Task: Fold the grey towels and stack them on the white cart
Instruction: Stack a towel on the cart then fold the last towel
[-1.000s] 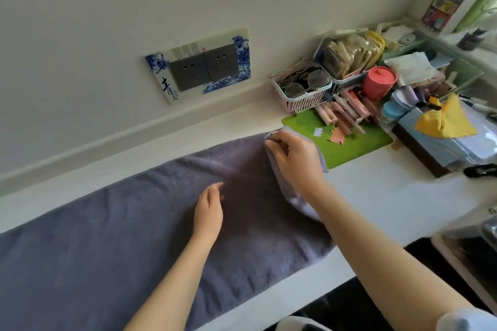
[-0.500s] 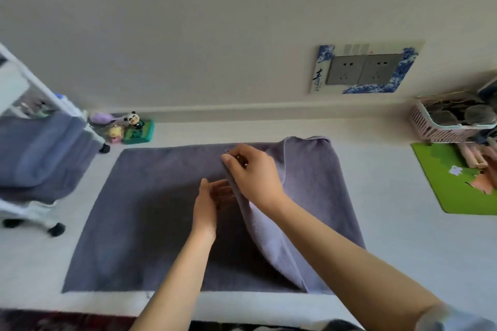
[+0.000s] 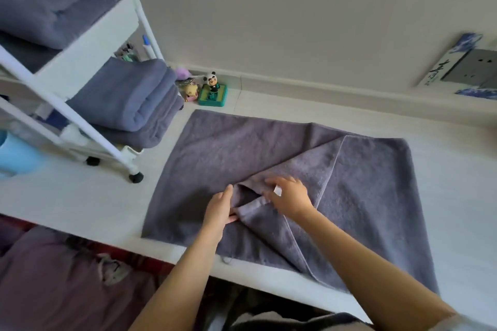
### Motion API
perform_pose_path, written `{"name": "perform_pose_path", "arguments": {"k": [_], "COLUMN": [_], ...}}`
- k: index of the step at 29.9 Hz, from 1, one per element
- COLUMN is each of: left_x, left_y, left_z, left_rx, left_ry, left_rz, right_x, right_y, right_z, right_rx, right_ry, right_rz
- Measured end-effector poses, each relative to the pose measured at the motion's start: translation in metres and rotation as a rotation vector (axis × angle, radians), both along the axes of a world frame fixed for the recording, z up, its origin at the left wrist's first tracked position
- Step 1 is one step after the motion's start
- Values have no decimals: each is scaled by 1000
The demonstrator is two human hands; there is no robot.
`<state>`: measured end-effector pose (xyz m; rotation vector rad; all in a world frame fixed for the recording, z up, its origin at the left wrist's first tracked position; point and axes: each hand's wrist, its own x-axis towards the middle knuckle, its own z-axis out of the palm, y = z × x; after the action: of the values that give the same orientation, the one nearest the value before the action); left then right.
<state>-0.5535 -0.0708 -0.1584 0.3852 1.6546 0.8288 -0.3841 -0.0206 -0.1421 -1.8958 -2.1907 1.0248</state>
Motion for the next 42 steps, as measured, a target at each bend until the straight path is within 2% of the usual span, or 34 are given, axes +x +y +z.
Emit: {"name": "perform_pose_path", "arguments": {"k": [3,7,11,13,16,20,23,25,28,30,32,35,39,42], "left_x": [6,7,4,7,15,17,15,12,10,11,12,19,16,-12], "left_y": [0,6,14,19,31,31,18,11,6,6,2,0,1,3], "left_z": [-4,0,-3,-2,-3,-6,-6,-7,-8,-1,10,34,90,114], "left_rx": [32,48,148,249,323,201,50,-10,-41,-47,-39,38,192,249], "left_ry": [146,172,479,542,614,615,642,585,452,194,-139,-446,-576,-528], "left_rz": [-68,-46,-241,-344,-438,-322,-292,-267,-236,-135,-21,22,43,138], "right_x": [15,34,55,64,77,87,87,83,77,69,58,40,1,-34], "right_y": [-1,-4,-15,-21,-20,-16,-9,-3,14,33,54,85,112,119], "right_z": [-15,-19,-24,-29,-33,-27,-20,-19,-9,9,34,78,126,129], "right_rx": [27,121,196,191,191,103,9,-56,-124,-109,-41,127,284,284], "right_ry": [-93,-29,-135,-168,-73,42,69,142,388,562,643,722,740,785], "right_rz": [-8,0,-52,-44,-167,-298,-241,-237,-355,-432,-412,-387,-218,-128]}}
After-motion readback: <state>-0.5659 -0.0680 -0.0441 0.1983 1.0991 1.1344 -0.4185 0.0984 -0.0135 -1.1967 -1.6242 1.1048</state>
